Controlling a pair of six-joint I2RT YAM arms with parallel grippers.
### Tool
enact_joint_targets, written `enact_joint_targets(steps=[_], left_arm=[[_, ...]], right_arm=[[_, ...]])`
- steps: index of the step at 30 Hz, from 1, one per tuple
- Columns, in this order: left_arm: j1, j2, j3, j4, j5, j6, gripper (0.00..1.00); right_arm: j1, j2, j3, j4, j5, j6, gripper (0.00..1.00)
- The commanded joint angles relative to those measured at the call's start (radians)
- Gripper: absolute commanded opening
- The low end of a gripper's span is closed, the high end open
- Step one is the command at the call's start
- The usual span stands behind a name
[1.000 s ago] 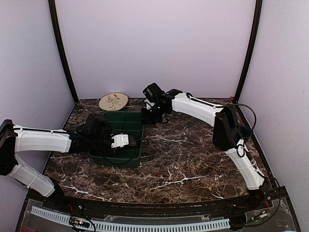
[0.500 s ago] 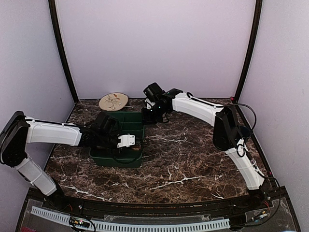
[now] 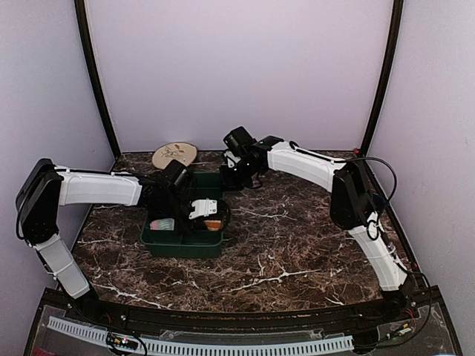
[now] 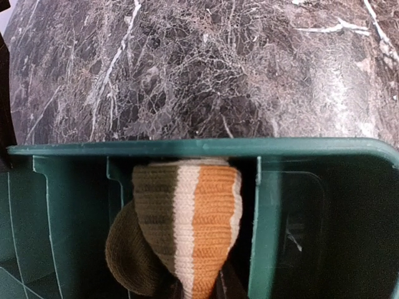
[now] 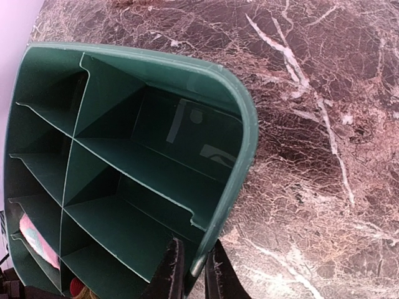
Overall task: Roll the socks
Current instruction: Place the sock in the storage box.
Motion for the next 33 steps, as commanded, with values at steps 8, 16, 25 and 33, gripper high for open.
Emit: enact_joint_targets(steps=[8, 16, 25, 33], left_arm=[[0.01, 0.109, 0.178, -0.309, 0.204, -0.116, 0.0], [0.015, 0.137, 0.182, -0.313, 0.194, -0.156, 0.03], [0.023, 0.157, 0.157, -0.272, 0.138, -0.211, 0.38], [0.028, 0.122, 0.172, -0.289, 0.112, -0.221, 0.54]], right_arm=[[-0.031, 0.009, -0.04, -0.107, 0.047, -0.082, 0.1], [-0.033, 0.004, -0.046, -0.115, 0.051, -0.095, 0.1], [-0.036, -0.003, -0.066, -0.11, 0.052, -0.099, 0.1], [-0.039, -0.001, -0.066, -0.107, 0.05, -0.1, 0.1]])
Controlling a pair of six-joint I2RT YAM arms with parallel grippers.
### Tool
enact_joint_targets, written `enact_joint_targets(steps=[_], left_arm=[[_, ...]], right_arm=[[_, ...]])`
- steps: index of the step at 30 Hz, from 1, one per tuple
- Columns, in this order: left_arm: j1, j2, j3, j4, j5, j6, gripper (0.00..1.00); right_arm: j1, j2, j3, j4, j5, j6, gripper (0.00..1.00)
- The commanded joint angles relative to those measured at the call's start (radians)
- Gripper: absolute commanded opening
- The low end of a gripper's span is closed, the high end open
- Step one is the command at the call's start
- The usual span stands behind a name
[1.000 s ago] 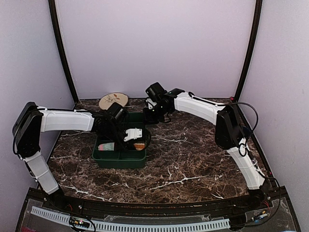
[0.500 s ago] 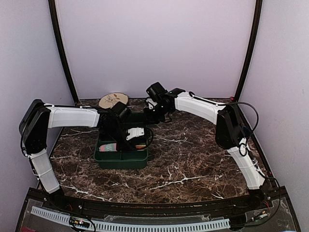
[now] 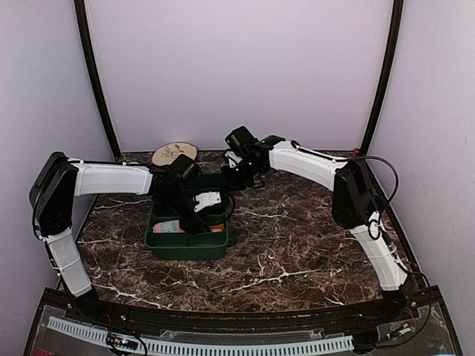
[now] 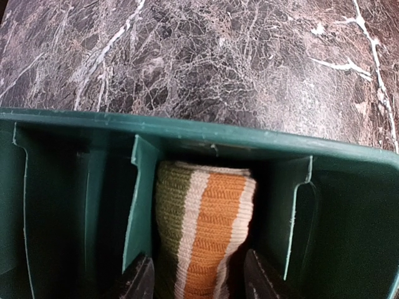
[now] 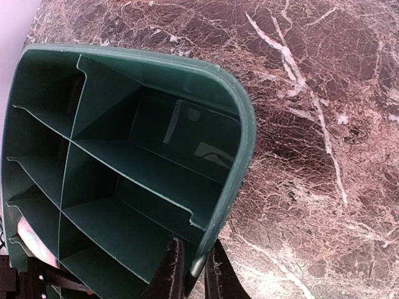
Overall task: Roll the socks
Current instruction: Place the sock in the storage box.
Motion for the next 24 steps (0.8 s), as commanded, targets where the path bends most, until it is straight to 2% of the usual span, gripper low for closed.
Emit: enact_joint_targets(steps=[1, 13, 19, 24], left_arm=[[-0.005, -0.018, -0.007, -0.101, -0.005, -0.018, 0.54], [-0.003, -0.103, 0.087, -0.19, -0.019, -0.055, 0.55], [0.014, -0.205, 0.114, -0.127, -0.048, -0.088, 0.56], [0.041, -0.303, 0.085, -0.035, -0.136, -0.143, 0.56]], right_arm=[[-0.029, 0.016, -0.04, -0.105, 0.063, -0.053, 0.1], [-0.036, 0.019, -0.033, -0.101, 0.061, -0.052, 0.11], [-0.036, 0.016, -0.01, -0.094, 0.056, -0.052, 0.21], [-0.036, -0.011, -0.009, -0.064, 0.057, -0.052, 0.3]])
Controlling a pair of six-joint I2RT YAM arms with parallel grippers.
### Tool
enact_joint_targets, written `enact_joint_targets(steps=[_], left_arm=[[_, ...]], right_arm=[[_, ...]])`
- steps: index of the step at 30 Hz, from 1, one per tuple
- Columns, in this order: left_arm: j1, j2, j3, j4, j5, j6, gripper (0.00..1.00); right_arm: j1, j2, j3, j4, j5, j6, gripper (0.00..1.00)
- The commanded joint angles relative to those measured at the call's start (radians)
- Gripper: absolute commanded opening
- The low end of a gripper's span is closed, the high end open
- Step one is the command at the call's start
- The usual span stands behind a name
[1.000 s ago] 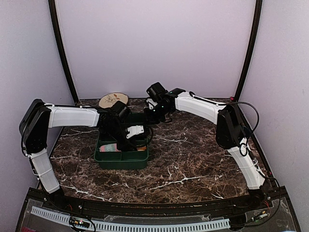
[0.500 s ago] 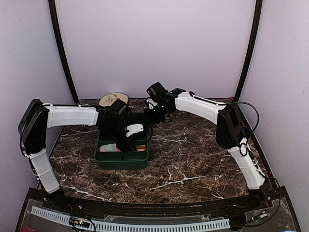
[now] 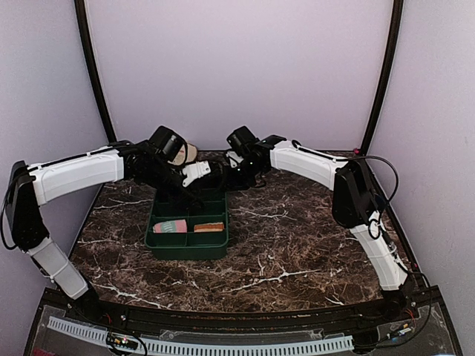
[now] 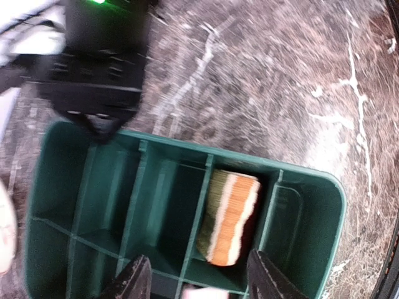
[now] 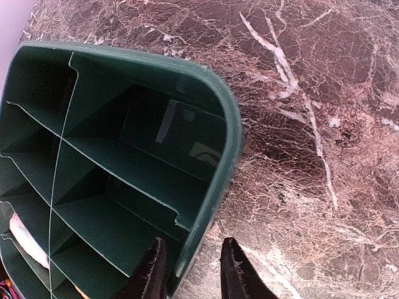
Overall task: Roll the socks
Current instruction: Place the sock in the storage box, then reset both arms
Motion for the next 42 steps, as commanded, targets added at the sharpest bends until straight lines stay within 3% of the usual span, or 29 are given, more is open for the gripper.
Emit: enact_joint_targets(steps=[1, 6, 9, 15, 16, 18, 19, 25, 31, 42], left_arm=[[0.041, -0.119, -0.013, 0.094, -0.085, -0.072, 0.56], [0.094, -0.203, -0.07, 0.186, -0.164, -0.136, 0.59], [0.105, -0.231, -0.096, 0.209, -0.226, -0.166, 0.61], [0.141, -0.315, -0.201, 0.323, -0.339, -0.265, 0.65], [0.148, -0.329, -0.219, 0.344, -0.353, -0.282, 0.66], [0.163, -0.352, -0.251, 0.378, -0.391, -0.312, 0.68], [0.171, -0.36, -0.266, 0.393, -0.409, -0.325, 0.68], [0.231, -0.38, -0.345, 0.473, -0.545, -0.439, 0.7], [0.35, -0.379, -0.404, 0.524, -0.566, -0.55, 0.7], [0.438, -0.433, -0.573, 0.718, -0.59, -0.53, 0.72]], right_arm=[[-0.027, -0.02, -0.009, -0.049, 0.057, -0.017, 0.32], [-0.026, -0.07, -0.033, 0.002, 0.06, -0.028, 0.39], [-0.025, -0.113, -0.063, 0.036, 0.069, -0.038, 0.51], [-0.025, -0.201, -0.112, 0.075, 0.121, -0.072, 0.57], [-0.024, -0.219, -0.126, 0.085, 0.132, -0.078, 0.62], [-0.025, -0.254, -0.157, 0.105, 0.155, -0.09, 0.98], [-0.026, -0.271, -0.172, 0.114, 0.171, -0.098, 1.0], [-0.052, -0.383, -0.344, 0.172, 0.284, -0.117, 1.0], [-0.125, -0.542, -0.61, 0.283, 0.363, -0.128, 1.0], [-0.233, -0.78, -0.989, 0.453, 0.503, -0.141, 1.0]])
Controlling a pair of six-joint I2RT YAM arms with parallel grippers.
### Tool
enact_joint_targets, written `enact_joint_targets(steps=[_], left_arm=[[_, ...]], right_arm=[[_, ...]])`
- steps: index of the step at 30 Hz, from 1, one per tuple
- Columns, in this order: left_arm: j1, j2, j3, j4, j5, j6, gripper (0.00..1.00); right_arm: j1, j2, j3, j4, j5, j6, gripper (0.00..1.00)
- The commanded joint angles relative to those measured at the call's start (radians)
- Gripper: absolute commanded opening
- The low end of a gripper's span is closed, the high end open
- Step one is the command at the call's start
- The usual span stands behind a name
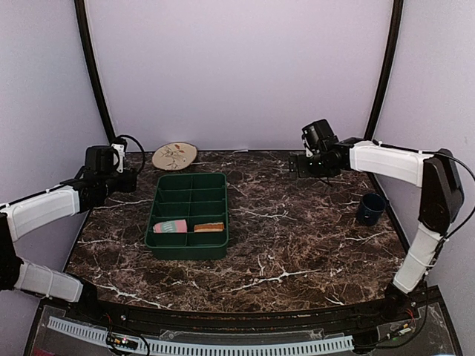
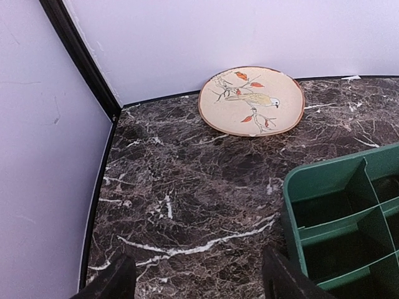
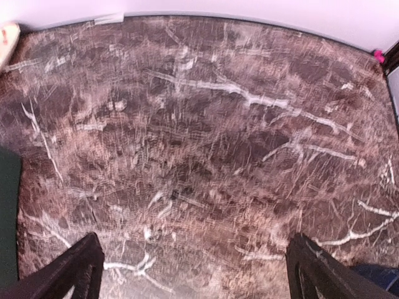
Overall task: Roll the socks
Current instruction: Reset both arms
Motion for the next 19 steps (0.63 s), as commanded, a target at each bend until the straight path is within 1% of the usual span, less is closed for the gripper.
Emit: enact_joint_targets(steps=[1, 6, 12, 14, 19], left_arm=[[0.037, -0.058, -0.049, 0.096, -0.025, -0.017, 0.72], [0.059, -0.091, -0.077, 0.094, -0.027, -0.007, 0.72], [0.073, -0.121, -0.116, 0.11, -0.036, -0.006, 0.73], [0.074, -0.126, -0.129, 0.116, -0.034, -0.009, 0.73], [0.077, -0.137, -0.139, 0.117, -0.035, -0.01, 0.73]], right_arm=[[-0.008, -0.085, -0.089, 0.121, 0.09, -0.004, 1.0], [-0.012, -0.122, -0.128, 0.114, 0.155, 0.01, 1.0], [-0.012, -0.166, -0.175, 0.171, 0.164, 0.015, 1.0], [-0.012, -0.207, -0.19, 0.186, 0.165, 0.015, 1.0], [-0.016, -0.255, -0.233, 0.235, 0.15, 0.014, 1.0]])
